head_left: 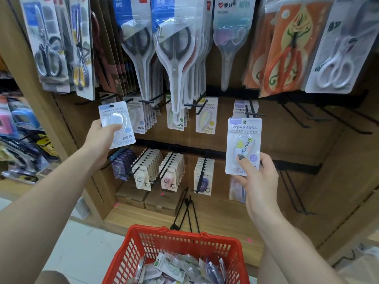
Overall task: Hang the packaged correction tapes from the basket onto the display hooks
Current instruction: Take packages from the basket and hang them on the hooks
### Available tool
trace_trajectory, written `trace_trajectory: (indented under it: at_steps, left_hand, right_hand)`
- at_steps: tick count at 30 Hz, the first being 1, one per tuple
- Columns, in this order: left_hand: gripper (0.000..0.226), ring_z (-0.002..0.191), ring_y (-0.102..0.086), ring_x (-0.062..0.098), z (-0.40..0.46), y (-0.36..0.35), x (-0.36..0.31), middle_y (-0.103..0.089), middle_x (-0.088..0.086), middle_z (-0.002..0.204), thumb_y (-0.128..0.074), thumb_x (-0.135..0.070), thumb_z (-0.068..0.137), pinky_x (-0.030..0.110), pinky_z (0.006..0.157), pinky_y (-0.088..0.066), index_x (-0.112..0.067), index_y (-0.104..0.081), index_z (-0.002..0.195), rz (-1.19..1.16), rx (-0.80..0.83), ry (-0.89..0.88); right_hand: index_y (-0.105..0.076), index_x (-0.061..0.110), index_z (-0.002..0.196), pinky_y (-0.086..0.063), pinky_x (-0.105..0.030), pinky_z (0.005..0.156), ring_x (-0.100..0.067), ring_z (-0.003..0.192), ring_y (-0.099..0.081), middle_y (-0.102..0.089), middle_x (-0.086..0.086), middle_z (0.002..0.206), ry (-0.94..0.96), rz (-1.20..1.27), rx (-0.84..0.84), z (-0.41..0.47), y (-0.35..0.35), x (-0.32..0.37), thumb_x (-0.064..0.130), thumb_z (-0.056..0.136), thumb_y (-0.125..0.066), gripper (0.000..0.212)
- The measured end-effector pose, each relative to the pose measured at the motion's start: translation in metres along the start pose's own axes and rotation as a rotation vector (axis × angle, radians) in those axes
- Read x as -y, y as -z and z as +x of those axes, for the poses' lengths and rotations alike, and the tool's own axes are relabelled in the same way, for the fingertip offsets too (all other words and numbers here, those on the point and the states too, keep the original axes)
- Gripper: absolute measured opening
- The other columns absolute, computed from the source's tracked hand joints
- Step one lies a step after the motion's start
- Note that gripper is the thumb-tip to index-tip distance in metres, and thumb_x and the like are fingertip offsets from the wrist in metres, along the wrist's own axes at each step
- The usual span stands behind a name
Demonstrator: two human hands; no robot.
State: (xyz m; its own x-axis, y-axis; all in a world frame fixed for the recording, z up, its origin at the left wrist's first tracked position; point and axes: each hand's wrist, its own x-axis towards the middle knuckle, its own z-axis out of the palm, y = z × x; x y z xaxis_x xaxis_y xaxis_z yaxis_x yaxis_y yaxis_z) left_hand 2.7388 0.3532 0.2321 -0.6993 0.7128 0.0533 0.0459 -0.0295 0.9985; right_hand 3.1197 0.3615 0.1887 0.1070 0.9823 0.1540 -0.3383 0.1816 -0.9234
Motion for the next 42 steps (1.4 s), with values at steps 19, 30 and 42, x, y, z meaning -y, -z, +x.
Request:
trace_trajectory:
  at_steps: [19,30,42]
  left_hand:
    - [0.047,0.116,-0.067,0.027,0.009,-0.007,0.001,-0.061,0.004,0.140,-0.048,-0.022,0.110,0.041,0.085,-0.055,-0.026,-0.034,0.156,0.133,0.102,0.082]
    - [0.051,0.117,-0.065,0.027,0.017,-0.014,0.005,-0.059,0.003,0.140,-0.048,-0.020,0.109,0.037,0.079,-0.053,-0.030,-0.030,0.156,0.160,0.089,0.090]
    - [0.069,0.155,-0.019,0.045,0.067,-0.049,0.018,-0.005,0.021,0.171,-0.034,-0.049,0.109,0.052,0.127,-0.018,-0.031,0.001,0.166,0.532,-0.067,0.155]
  right_hand:
    - [-0.067,0.023,0.102,-0.065,-0.031,0.075,-0.012,0.099,-0.077,-0.078,0.013,0.100,0.077,-0.054,-0.093,0.001,0.002,-0.005,0.012,0.096,-0.074,0.014]
    - [-0.067,0.021,0.105,-0.065,-0.036,0.085,-0.014,0.094,-0.078,-0.077,0.004,0.103,-0.071,-0.057,-0.115,0.051,-0.010,-0.008,0.012,0.096,-0.072,0.014]
    - [-0.057,0.022,0.125,-0.063,-0.033,0.079,-0.018,0.098,-0.072,-0.068,0.004,0.109,-0.163,-0.194,-0.183,0.146,-0.033,-0.036,0.018,0.100,-0.065,0.027]
